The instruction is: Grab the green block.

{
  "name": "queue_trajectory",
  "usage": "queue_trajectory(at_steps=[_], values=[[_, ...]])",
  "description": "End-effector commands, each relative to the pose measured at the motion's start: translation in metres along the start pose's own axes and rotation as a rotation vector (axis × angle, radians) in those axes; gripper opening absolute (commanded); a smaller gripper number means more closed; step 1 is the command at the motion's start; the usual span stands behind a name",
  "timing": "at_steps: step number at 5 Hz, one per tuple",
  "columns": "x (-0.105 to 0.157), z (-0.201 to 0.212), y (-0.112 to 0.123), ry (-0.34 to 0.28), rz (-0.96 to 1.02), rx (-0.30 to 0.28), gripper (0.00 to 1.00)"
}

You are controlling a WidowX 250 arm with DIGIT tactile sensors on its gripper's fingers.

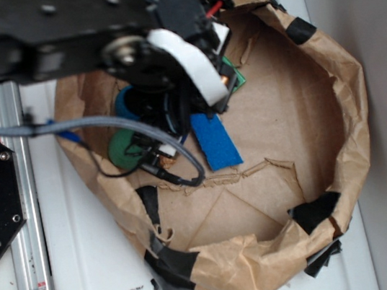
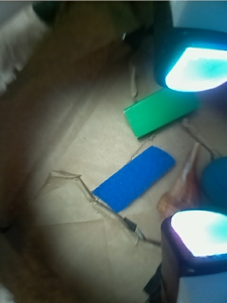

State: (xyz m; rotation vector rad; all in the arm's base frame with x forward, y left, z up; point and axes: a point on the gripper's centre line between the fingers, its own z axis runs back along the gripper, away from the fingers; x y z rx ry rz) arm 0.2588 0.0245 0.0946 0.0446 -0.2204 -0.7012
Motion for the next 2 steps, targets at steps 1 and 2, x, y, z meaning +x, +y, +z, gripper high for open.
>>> queue_trajectory(at_steps=[1, 2], values=[[0.001, -0.033, 0.020, 0.030, -0.251, -0.100, 1.00], [-0.001, -0.046, 0.031, 0.049, -0.316, -0.093, 1.00]])
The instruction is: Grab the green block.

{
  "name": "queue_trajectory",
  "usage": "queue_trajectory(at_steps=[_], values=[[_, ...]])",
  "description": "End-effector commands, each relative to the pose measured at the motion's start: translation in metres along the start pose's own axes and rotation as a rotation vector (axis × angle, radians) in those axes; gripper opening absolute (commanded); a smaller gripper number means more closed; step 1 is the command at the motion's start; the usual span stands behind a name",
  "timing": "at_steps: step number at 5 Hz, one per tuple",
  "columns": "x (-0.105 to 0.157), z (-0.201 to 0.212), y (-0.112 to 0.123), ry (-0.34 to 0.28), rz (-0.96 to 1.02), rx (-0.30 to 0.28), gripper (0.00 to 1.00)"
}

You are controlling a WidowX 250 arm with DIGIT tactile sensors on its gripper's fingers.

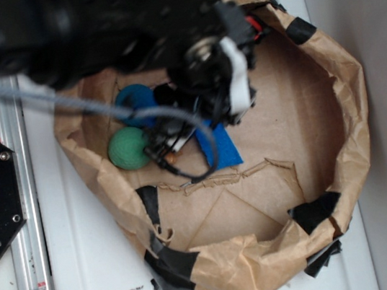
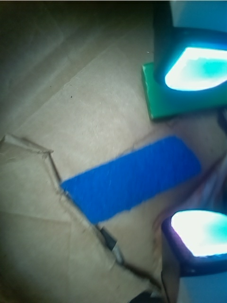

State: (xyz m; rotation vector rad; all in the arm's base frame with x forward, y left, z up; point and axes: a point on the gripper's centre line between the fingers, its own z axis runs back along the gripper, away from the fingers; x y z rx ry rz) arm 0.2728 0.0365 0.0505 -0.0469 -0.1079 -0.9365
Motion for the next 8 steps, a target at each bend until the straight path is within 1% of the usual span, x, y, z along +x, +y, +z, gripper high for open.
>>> queue_trajectory(at_steps=[1, 3, 4, 5, 6, 7, 8], values=[[0.001, -0.006, 0.023, 0.048, -0.131, 0.048, 1.00], [0.003, -0.011, 0.022, 0.066, -0.147, 0.059, 1.00], [0.005, -0.010, 0.025, 0.072, -0.140, 0.055, 1.00], [0.005, -0.022, 0.029, 0.061, -0.142, 0.060, 1.00], [0.004, -0.033, 0.025, 0.087, -0.160, 0.074, 0.86], [0.002, -0.029, 0.022, 0.069, -0.143, 0.098, 0.00], [0.008, -0.005, 0.018, 0.018, -0.110, 0.137, 0.00]])
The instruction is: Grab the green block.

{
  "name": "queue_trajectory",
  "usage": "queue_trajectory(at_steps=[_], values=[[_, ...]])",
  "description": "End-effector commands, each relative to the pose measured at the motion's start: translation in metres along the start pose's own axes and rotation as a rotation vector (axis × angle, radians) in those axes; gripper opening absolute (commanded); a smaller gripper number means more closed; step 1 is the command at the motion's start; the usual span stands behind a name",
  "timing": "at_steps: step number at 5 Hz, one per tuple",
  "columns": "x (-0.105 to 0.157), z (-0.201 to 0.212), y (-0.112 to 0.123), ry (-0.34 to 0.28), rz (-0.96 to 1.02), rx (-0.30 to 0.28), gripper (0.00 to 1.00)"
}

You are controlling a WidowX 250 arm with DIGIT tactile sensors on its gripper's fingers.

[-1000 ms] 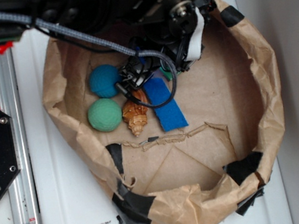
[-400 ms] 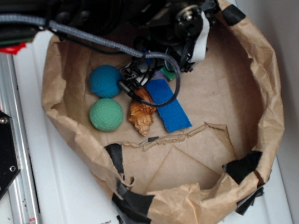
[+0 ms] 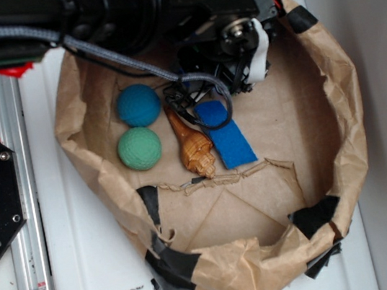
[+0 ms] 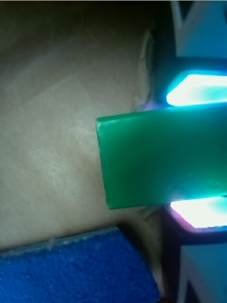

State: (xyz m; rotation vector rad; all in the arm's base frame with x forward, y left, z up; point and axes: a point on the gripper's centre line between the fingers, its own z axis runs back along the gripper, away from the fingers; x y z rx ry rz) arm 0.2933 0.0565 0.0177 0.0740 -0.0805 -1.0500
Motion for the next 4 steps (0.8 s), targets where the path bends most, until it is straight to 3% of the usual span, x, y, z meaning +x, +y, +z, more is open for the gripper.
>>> queue_trajectory(at_steps=[1, 2, 3, 4], values=[[0.036, 0.068, -0.004, -0.085, 0.113, 0.081, 0.00], [0.058, 0.102, 0.000, -0.120, 0.244, 0.072, 0.00], [0.069, 0.108, 0.000, -0.037, 0.465, -0.013, 0.00], [0.071, 0.118, -0.020, -0.029, 0.638, -0.057, 0.00]])
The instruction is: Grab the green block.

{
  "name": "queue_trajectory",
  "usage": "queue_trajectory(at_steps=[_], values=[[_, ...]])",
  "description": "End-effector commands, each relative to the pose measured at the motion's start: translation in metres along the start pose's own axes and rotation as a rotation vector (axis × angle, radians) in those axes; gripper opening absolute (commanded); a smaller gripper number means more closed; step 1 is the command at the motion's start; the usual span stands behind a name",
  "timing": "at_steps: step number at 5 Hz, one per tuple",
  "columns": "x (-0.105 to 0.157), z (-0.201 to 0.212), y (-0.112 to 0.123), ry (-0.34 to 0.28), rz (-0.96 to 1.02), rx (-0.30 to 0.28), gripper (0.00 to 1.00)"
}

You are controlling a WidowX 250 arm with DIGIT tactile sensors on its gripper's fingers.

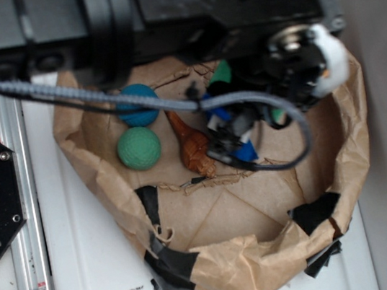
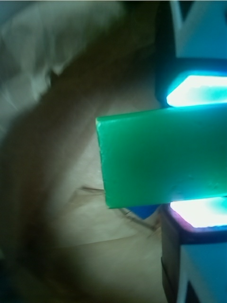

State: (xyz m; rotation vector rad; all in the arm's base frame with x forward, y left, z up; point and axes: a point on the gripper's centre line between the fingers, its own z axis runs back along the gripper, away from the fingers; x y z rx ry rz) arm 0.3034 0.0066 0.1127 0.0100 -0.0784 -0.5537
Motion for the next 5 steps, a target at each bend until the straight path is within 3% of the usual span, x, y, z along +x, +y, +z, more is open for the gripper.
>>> queue_trajectory(at_steps=[1, 2, 5], values=[[0.002, 0.033, -0.046, -0.068, 0.232, -0.035, 0.00], [0.005, 0.038, -0.058, -0.066, 0.249, -0.035, 0.00], [-0.001, 0.031, -0.042, -0.052, 0.287, -0.006, 0.00]])
